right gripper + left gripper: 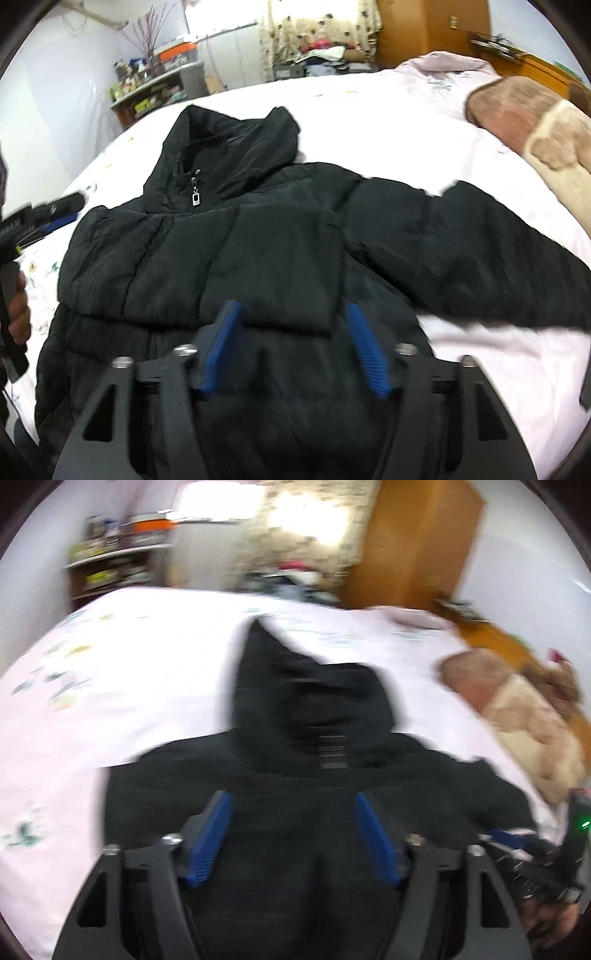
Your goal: Fold large clothes
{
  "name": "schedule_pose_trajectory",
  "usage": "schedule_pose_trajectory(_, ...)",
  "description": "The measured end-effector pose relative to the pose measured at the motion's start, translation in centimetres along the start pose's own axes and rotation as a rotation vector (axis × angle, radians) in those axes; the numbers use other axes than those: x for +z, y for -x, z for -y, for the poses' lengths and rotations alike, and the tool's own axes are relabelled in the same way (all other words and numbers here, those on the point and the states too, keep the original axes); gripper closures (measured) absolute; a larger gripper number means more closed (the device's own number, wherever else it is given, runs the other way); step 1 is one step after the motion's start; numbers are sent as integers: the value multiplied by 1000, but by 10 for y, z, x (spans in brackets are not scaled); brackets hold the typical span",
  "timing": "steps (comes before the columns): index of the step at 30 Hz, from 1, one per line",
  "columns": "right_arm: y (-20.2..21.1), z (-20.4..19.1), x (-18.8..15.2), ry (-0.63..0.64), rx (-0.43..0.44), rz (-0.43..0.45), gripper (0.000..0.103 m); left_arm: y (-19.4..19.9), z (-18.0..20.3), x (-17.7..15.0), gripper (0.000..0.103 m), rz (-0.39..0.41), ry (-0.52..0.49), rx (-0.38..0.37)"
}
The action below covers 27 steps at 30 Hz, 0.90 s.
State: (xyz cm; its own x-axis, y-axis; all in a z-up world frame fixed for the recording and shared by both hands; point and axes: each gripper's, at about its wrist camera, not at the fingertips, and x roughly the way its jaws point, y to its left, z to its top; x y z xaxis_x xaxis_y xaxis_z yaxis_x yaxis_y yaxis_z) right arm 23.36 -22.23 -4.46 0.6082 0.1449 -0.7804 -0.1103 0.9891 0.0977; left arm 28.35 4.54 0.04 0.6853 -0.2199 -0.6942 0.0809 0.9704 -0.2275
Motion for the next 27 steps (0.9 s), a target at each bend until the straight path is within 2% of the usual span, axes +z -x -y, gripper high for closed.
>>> schedule_pose_trajectory(1,-13,-4,6,11,1,-12,62,-5,-19,-2,49,-16,27,53)
schedule_pose_trajectory(2,-23,-5,10,17,0,-23,65,-12,-34,-4,57,-32,57,87)
schedule_pose_trajectory(3,-40,-5,16,17,-1,-49,65,-17,-47,-8,61,-44,80,102)
schedule_pose_trajectory(5,-64,-3,23,17,-10,-80,65,-29,-64,-23,61,-71,101,125)
schedule_pose_trajectory(6,-74,-1,24,21,-22,-96,65,-34,-67,-29,61,-82,112,113)
schedule_pose_trajectory(9,-98,5,21,17,-24,-135,66,-39,-62,-44,61,-75,91,109)
schedule_pose_trajectory(15,-100,6,20,21,-34,-140,66,-34,-70,-42,62,-89,91,105)
schedule_pose_trajectory(16,-91,5,23,15,-40,-136,66,-26,-70,-39,63,-87,82,111)
schedule_pose_trajectory(18,-69,4,24,11,-45,-97,66,-14,-75,-37,63,-58,66,77)
schedule_pose_trajectory(20,-48,2,21,9,-17,-60,66,9,-67,-46,63,-31,29,62)
schedule_pose_trajectory(22,-40,0,12,23,-17,-67,66,13,-65,-62,63,-62,-1,74)
schedule_pose_trajectory(24,-52,3,0,24,-21,-112,66,1,-69,-77,63,-116,7,94)
schedule_pose_trajectory(27,-61,7,-8,16,-16,-139,66,0,-70,-81,63,-126,18,114)
